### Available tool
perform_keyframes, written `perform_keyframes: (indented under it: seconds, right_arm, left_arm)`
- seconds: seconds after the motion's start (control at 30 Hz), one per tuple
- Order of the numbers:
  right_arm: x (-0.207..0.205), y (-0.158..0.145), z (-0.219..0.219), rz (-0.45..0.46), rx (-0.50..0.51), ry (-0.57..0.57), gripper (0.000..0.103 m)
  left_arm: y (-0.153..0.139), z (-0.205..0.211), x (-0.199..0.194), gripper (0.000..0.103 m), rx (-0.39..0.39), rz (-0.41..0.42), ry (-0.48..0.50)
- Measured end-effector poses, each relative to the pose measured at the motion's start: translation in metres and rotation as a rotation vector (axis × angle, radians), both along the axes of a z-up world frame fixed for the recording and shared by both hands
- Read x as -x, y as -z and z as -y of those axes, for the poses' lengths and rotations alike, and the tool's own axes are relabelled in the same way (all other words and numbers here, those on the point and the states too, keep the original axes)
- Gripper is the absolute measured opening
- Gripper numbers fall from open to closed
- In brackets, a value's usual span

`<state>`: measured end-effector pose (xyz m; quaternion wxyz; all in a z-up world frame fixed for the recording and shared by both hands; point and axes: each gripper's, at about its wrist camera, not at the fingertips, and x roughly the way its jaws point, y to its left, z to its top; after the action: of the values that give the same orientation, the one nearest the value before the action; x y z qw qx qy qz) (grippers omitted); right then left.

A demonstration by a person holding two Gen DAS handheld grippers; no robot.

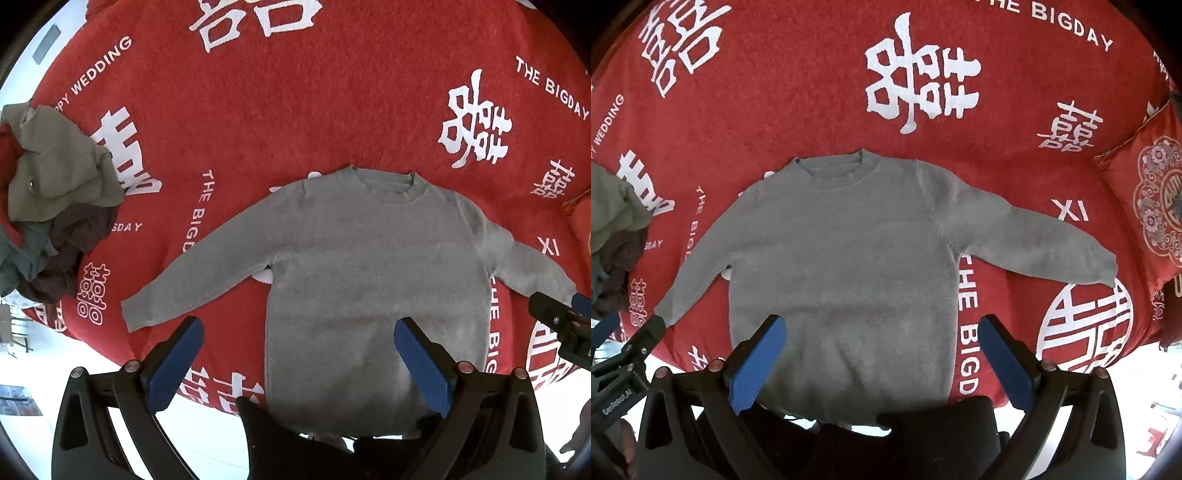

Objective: Fold small clothes

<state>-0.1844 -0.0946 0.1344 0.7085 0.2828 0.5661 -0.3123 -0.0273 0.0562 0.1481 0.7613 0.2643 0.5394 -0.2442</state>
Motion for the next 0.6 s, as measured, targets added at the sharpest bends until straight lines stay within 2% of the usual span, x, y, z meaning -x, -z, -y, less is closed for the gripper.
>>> perform_keyframes:
  seconds: [0.6]
  right_arm:
    - [0.0042,-0.0034,-0.0032,-0.005,0.007,-0.003,0.103]
  left_arm:
    - [-0.0037,0.0046,0.007,0.103,-0.003,0.008,0.022]
